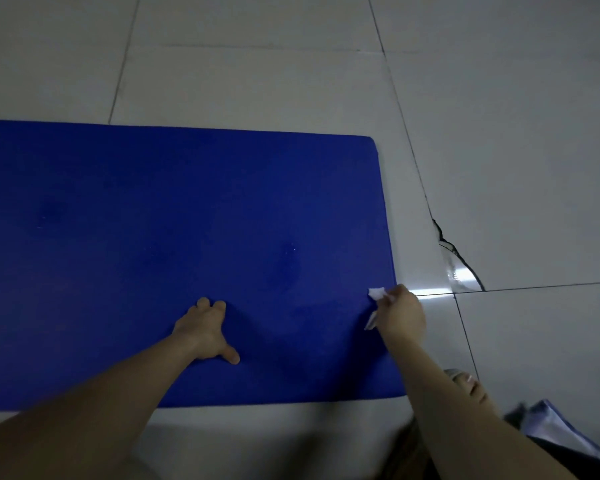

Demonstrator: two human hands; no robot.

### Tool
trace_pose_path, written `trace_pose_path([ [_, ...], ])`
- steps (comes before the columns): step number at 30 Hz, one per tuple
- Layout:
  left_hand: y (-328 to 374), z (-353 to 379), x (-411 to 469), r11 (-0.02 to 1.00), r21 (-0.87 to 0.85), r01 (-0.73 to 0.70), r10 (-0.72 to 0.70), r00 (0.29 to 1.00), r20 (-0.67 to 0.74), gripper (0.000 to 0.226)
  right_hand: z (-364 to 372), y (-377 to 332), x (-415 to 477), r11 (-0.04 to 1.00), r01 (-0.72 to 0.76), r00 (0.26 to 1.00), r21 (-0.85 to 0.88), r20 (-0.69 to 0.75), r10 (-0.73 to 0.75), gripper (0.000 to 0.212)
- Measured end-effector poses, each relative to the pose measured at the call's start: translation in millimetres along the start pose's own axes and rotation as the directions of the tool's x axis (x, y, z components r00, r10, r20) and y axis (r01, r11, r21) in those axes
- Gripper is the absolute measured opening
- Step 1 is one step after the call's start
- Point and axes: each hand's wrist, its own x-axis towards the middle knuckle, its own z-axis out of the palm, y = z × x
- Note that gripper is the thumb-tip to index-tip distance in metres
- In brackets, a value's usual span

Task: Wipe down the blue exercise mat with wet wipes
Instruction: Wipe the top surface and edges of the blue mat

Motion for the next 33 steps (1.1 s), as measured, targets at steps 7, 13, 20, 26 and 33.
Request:
trace_pose_path([
  [7,-2.1,0.9,-0.7,1.000,0.000,-0.006,0.006,1.000,-0.005,0.114,36.8,-50.6,-21.8,0.988,0.152,0.987,-0.040,0.051,-0.150,0.013],
  [13,-1.0,2.1,0.6,1.000,0.011,-0.016,0.017,1.000,-0.026,0.106,80.9,-95.8,-65.0,0.878,0.479,0.848,0.002,0.259,-0.463,0.021],
  [20,-2.4,1.9,0.4,0.999,0.035,-0.028,0.029,0.999,-0.026,0.106,35.4,-56.9,-16.1,0.934,0.350,0.927,-0.075,0.171,-0.333,0.018],
  [26,-1.8,-1.3,-0.6,0.996,0.076,-0.037,0.039,0.999,-0.017,0.103,-6.9,-9.1,28.1,0.999,-0.042,0.998,0.013,-0.040,0.043,0.016],
  [33,5.3,-33.3,7.0,0.972,0.232,-0.044,0.042,0.999,0.014,0.055,27.7,-57.0,14.7,0.998,0.047,0.998,0.031,-0.041,-0.046,0.017],
])
